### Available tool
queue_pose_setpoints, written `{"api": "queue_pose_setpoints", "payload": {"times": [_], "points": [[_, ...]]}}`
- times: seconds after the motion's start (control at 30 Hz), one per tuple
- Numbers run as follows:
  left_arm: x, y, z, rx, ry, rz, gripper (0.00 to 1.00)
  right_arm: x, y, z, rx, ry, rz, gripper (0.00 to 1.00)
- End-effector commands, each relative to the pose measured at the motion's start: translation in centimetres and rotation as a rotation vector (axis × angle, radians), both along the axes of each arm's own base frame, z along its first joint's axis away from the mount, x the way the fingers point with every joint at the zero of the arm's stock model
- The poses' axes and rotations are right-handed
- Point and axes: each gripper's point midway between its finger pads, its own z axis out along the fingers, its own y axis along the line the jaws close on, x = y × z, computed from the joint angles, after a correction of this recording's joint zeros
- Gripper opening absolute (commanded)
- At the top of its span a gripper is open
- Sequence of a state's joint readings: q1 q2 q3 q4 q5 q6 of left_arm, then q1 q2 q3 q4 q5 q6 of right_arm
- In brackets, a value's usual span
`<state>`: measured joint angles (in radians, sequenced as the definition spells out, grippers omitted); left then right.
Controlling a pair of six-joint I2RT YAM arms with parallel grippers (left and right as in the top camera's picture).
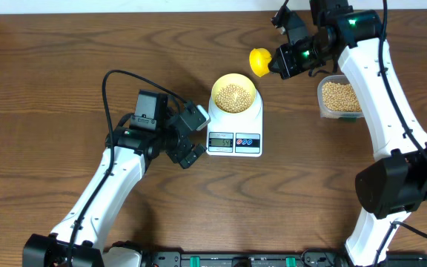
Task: Scoop item into bowl and weigh 50g on scale
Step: 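Raise the scoop and hold it beside the yellow bowl, right gripper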
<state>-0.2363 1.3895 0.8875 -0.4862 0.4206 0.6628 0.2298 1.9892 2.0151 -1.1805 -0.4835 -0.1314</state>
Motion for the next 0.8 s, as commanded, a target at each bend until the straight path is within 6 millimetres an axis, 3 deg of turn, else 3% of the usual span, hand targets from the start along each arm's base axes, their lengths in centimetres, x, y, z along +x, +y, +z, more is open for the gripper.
{"api": "queue_pose_setpoints", "payload": {"times": [0.0, 0.77], "points": [[0.01, -0.05, 0.50, -0.009, -0.017, -0.013, 0.98, 0.01, 0.50, 1.49, 0.028, -0.029, 0.007, 0.01], [0.01, -0.05, 0.50, -0.009, -0.017, -0.013, 0.98, -0.21, 0.45, 1.38, 0.026, -0.018, 0.007, 0.01]]}}
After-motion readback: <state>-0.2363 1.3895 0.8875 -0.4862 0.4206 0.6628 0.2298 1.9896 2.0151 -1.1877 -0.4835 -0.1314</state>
